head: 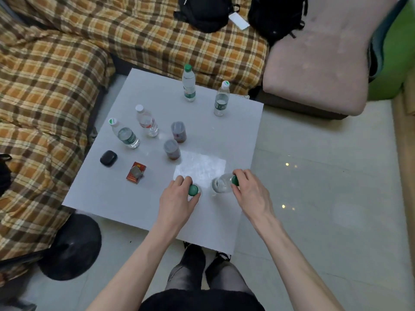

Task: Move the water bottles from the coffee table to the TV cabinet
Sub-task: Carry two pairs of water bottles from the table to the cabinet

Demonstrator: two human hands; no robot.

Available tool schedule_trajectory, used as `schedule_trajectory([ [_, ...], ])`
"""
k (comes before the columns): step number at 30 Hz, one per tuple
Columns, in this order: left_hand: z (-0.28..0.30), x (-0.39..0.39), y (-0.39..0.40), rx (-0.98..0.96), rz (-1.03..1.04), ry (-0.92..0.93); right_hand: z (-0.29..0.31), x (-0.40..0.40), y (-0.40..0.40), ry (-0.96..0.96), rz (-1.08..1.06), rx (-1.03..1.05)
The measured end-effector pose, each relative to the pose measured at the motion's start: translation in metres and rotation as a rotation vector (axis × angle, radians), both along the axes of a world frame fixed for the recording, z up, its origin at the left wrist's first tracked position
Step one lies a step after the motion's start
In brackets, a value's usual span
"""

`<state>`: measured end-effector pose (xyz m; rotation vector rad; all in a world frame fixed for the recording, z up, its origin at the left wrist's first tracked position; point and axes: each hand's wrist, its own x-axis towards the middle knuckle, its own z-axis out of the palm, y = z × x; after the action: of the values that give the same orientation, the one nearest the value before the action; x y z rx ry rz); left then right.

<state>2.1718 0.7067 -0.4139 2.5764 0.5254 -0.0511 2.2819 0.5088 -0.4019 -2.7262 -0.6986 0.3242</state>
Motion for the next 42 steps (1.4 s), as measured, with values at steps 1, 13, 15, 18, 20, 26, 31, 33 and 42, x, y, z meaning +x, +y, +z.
schedule_trajectory([
  [1, 0.010, 0.005, -0.003, 0.002, -0.018, -0.030, 0.011, 0.000, -0.007, -0.028, -0.029, 0.030],
  [13, 0.114, 0.086, -0.109, -0.053, -0.253, -0.340, 0.125, 0.029, -0.146, -0.384, -0.251, 0.141],
  [15, 0.127, 0.103, -0.141, -0.049, -0.307, -0.376, 0.138, 0.038, -0.182, -0.425, -0.280, 0.159],
  [18, 0.150, 0.124, -0.193, -0.012, -0.348, -0.430, 0.155, 0.052, -0.241, -0.440, -0.313, 0.209],
  [20, 0.166, 0.138, -0.230, -0.017, -0.358, -0.474, 0.171, 0.064, -0.280, -0.460, -0.345, 0.240],
  [26, 0.203, 0.196, -0.333, -0.071, -0.396, -0.551, 0.209, 0.100, -0.382, -0.570, -0.392, 0.273],
  [31, 0.231, 0.241, -0.400, -0.115, -0.475, -0.593, 0.237, 0.121, -0.448, -0.646, -0.408, 0.284],
  [33, 0.243, 0.260, -0.425, -0.115, -0.498, -0.612, 0.248, 0.130, -0.472, -0.662, -0.433, 0.284],
  [42, 0.272, 0.346, -0.519, -0.175, -0.598, -0.697, 0.279, 0.176, -0.567, -0.671, -0.617, 0.322],
])
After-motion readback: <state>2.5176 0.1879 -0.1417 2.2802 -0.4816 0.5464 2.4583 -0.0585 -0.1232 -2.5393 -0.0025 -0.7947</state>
